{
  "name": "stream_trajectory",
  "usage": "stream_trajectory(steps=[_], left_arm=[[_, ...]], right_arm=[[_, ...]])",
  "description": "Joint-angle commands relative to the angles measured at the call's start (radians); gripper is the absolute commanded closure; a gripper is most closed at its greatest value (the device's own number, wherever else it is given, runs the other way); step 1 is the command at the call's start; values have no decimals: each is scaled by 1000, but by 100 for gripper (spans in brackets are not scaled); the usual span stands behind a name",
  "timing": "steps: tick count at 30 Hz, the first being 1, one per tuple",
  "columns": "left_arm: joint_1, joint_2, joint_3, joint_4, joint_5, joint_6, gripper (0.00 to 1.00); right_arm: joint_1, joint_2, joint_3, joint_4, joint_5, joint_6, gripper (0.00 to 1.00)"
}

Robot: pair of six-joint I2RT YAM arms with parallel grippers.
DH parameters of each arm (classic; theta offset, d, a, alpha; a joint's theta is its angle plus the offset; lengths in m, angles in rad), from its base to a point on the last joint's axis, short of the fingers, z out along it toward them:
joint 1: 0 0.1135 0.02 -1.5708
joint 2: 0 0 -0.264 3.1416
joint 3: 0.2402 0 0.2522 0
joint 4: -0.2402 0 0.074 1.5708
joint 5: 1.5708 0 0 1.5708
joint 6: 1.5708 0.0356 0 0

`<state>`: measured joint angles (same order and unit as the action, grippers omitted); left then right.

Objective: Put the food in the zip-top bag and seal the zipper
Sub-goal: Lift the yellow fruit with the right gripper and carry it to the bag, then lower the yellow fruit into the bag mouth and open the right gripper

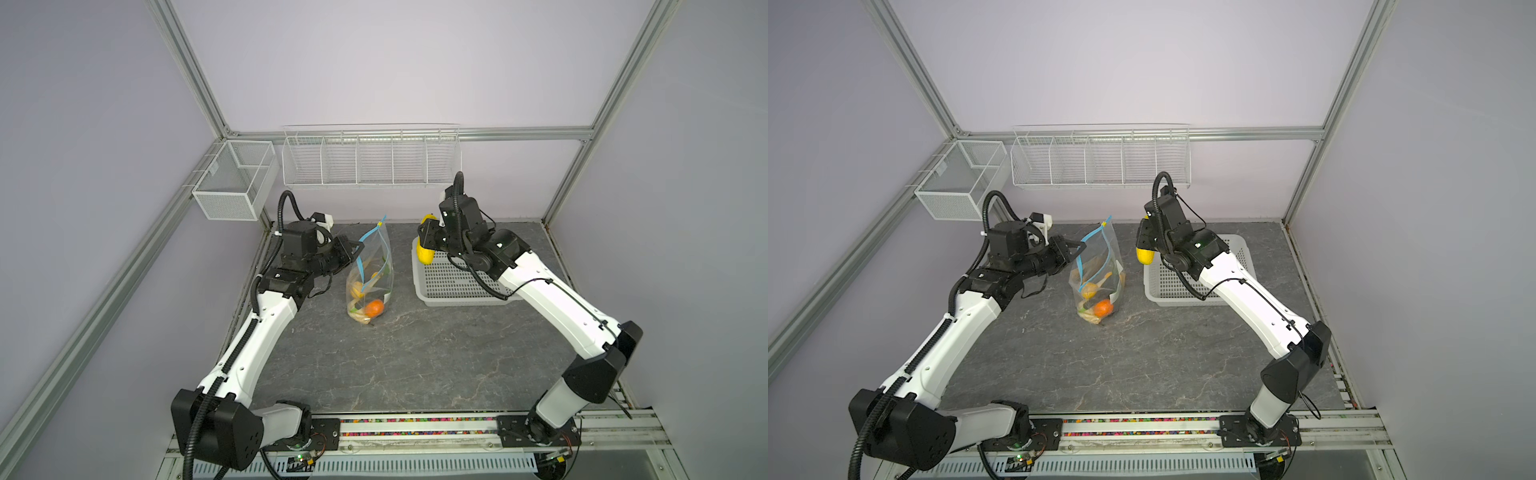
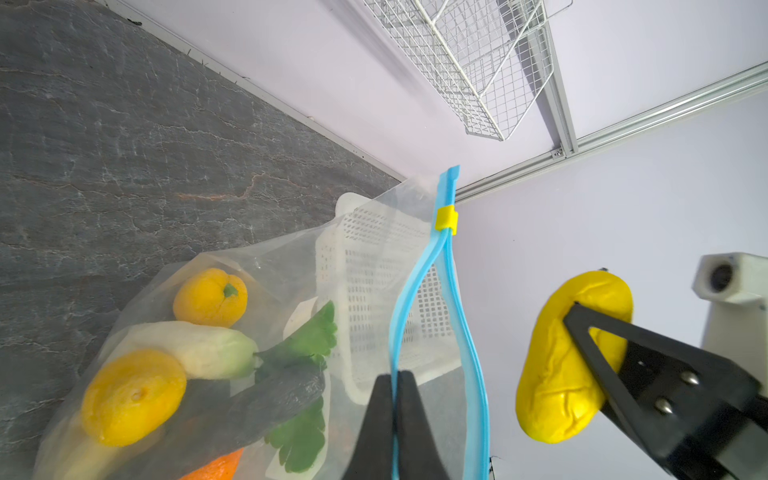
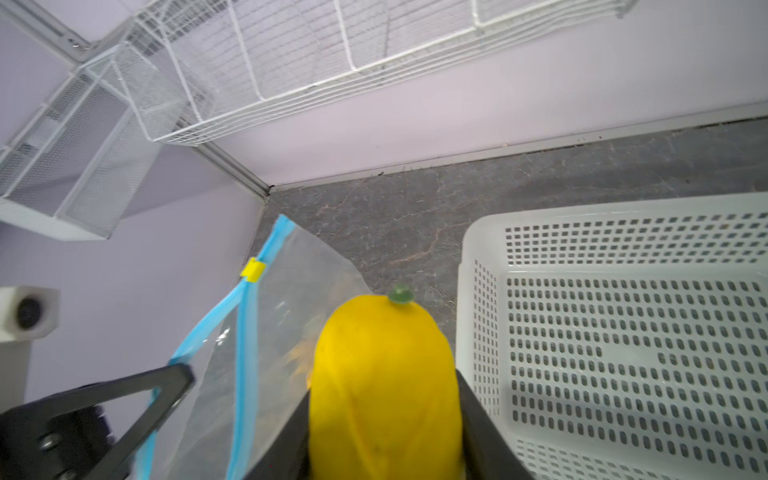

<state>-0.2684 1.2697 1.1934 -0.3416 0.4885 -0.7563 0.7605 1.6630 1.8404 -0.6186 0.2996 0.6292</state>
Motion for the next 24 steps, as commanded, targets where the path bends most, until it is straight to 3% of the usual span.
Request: stream_trajectory(steps=[1, 11, 20, 24], left_arm=[[3, -23, 36, 2, 6, -10, 100], [3, -36, 37, 4, 10, -12, 100], [3, -32, 30, 28, 20, -30, 100], [5, -37, 17, 34, 8, -27, 100]], right_arm=[[65, 27, 66, 106, 43, -67, 57], [180, 150, 165, 231, 96, -140, 57], [197, 209, 161, 262, 135, -140, 55], [195, 202, 138, 258, 118, -111, 50]])
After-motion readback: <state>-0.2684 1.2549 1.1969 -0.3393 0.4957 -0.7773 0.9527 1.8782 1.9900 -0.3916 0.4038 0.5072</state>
